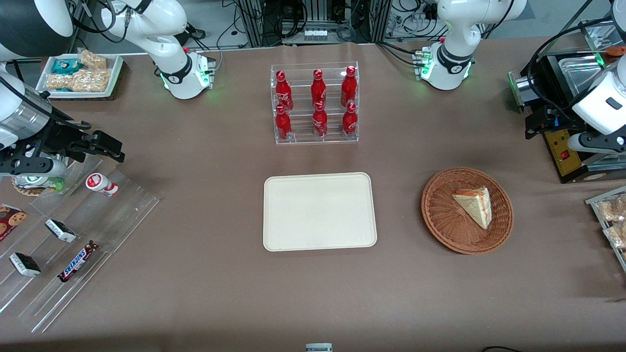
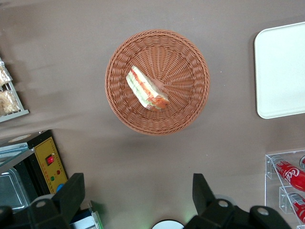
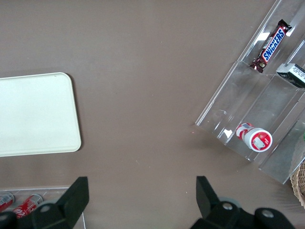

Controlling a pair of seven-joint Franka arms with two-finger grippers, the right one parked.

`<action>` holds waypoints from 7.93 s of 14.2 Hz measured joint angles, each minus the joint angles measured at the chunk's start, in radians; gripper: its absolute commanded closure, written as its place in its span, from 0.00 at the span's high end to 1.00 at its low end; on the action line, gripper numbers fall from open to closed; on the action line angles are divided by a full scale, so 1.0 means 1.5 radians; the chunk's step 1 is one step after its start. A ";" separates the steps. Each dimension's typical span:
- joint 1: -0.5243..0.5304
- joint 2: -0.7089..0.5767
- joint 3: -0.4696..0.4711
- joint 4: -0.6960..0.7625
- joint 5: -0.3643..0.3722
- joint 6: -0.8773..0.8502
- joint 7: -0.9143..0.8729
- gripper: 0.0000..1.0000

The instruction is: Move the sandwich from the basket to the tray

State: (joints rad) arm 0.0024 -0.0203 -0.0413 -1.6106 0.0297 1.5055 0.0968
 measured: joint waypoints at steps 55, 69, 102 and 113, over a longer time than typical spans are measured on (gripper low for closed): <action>-0.244 0.290 -0.008 -0.086 0.026 0.417 -0.613 0.07; -0.485 0.527 -0.007 0.167 0.106 0.441 -0.719 0.09; -0.133 0.036 0.031 -0.126 0.024 0.199 -0.317 1.00; -0.036 -0.007 0.028 -0.028 0.000 0.103 -0.053 1.00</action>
State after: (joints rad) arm -0.0515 -0.0314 0.0014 -1.6531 0.0303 1.6603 0.0177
